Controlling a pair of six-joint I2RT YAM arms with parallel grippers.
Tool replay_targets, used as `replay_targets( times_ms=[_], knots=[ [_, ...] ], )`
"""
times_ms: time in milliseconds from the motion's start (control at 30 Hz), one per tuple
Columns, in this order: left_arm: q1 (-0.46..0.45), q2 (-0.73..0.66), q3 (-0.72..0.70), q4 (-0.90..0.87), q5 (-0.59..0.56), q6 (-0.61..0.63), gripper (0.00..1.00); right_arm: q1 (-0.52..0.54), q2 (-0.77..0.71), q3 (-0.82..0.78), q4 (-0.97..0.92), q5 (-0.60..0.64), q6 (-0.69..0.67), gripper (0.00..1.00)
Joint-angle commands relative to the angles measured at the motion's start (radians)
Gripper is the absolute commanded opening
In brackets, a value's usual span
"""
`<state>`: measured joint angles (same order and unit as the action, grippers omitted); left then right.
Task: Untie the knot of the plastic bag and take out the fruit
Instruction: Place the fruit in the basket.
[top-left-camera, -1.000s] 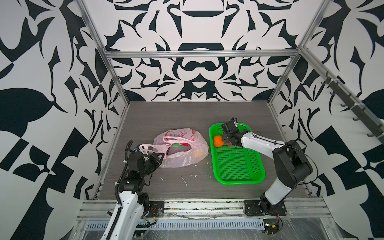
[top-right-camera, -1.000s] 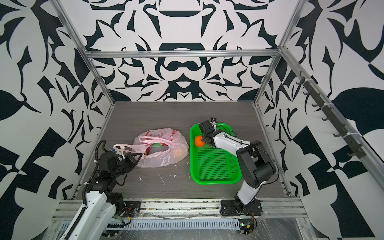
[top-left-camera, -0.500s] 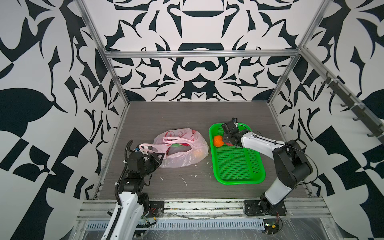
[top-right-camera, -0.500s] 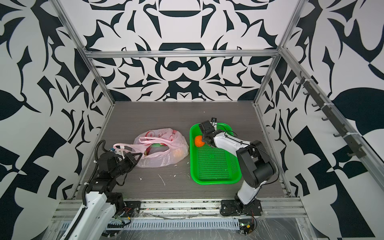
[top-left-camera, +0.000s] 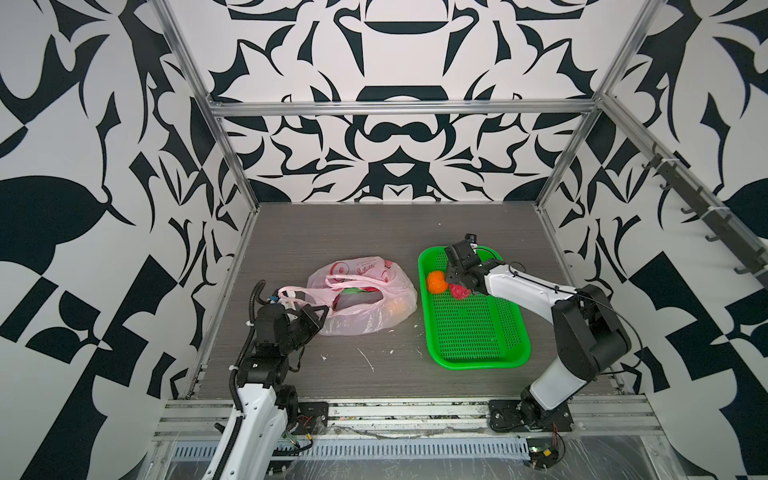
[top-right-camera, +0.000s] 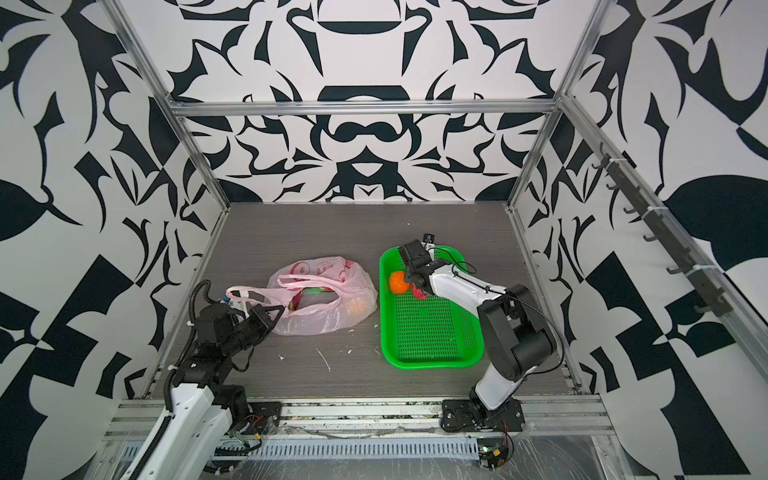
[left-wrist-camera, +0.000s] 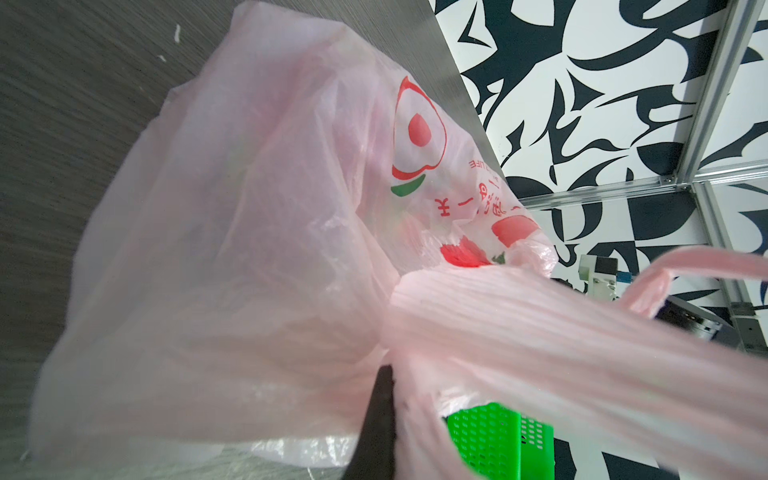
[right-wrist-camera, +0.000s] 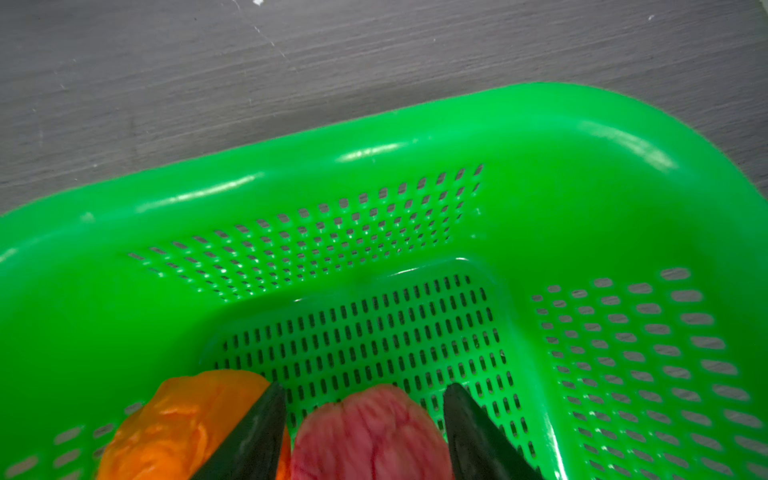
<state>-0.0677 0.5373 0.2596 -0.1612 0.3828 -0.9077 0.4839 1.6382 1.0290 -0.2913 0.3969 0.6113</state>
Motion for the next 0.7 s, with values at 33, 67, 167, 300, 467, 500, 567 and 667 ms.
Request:
replay_targets(
  times_ms=[33, 67, 167, 300, 467, 500, 567, 667],
  knots=[
    [-0.001, -0.013, 0.021, -0.012, 0.000, 0.014, 0.00, 0.000, -0.078, 0.009, -0.041, 0.021, 0.008, 0.64],
    [-0.001, -0.016, 0.023, -0.012, 0.001, 0.012, 0.00, 0.000, -0.093, 0.008, -0.044, 0.017, 0.008, 0.64],
    [-0.001, -0.017, 0.025, -0.012, 0.001, 0.010, 0.00, 0.007, -0.147, 0.008, -0.061, -0.005, 0.011, 0.59],
    [-0.002, -0.020, 0.033, -0.011, 0.005, 0.010, 0.00, 0.058, -0.205, 0.044, -0.132, -0.005, -0.005, 0.55],
    [-0.002, -0.034, 0.036, -0.012, 0.014, 0.009, 0.00, 0.224, -0.233, 0.175, -0.277, 0.065, -0.047, 0.53],
    [-0.003, -0.037, 0.036, -0.011, 0.017, 0.009, 0.00, 0.262, -0.234, 0.203, -0.304, 0.079, -0.055, 0.53],
    [-0.002, -0.046, 0.031, -0.012, 0.021, 0.007, 0.00, 0.343, -0.232, 0.267, -0.348, 0.105, -0.075, 0.51],
    [-0.003, -0.062, 0.026, -0.013, 0.029, 0.003, 0.00, 0.460, -0.204, 0.374, -0.413, 0.121, -0.103, 0.48]
  ],
)
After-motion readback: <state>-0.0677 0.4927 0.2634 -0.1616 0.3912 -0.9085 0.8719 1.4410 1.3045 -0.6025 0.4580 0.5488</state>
